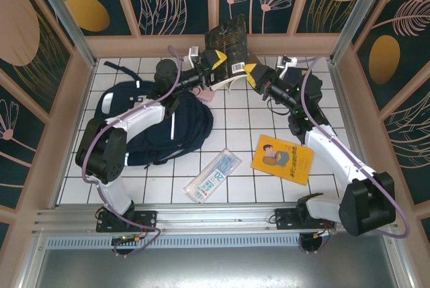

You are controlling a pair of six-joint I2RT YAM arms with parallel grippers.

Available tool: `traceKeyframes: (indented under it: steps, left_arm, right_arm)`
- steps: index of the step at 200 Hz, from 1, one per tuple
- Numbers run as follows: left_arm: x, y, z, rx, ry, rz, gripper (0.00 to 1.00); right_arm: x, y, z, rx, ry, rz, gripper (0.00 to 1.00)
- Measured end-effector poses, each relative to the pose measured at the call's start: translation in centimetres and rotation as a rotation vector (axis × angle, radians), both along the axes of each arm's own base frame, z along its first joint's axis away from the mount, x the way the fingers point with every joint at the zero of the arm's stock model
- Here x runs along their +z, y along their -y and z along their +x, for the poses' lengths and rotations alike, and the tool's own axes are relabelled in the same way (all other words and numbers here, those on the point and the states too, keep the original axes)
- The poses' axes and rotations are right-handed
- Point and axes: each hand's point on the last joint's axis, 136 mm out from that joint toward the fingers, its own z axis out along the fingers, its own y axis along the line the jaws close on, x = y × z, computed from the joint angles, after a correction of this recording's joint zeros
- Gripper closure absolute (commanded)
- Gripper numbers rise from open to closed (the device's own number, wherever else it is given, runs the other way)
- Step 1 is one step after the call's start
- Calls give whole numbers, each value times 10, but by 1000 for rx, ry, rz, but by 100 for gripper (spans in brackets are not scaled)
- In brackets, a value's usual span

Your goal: Pack the student bag

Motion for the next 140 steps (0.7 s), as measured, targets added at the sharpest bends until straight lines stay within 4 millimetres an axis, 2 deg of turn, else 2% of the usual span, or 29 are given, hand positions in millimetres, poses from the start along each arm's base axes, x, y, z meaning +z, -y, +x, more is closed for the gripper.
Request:
traceKeyframes:
  steps: [18,36,83,115,140]
  left_arm:
    - [10,-1,-2,-4,16,-36,17]
    - [13,-3,-1,-2,26,-44,15]
    - [-3,-11,7,54,22,55,14]
    - [-20,-21,10,119,28,211,11]
    - [-28,-35,20,216,93,420,7]
  right_arm:
    - [6,2,-4,-2,15,4,100]
    - [9,4,-7,-11,29,-3,100]
    - [0,10,-10,-38,29,-67,100]
    - [-11,13,-8,-52,23,-128,100]
    - [-16,10,-7,-34,35,-256,100]
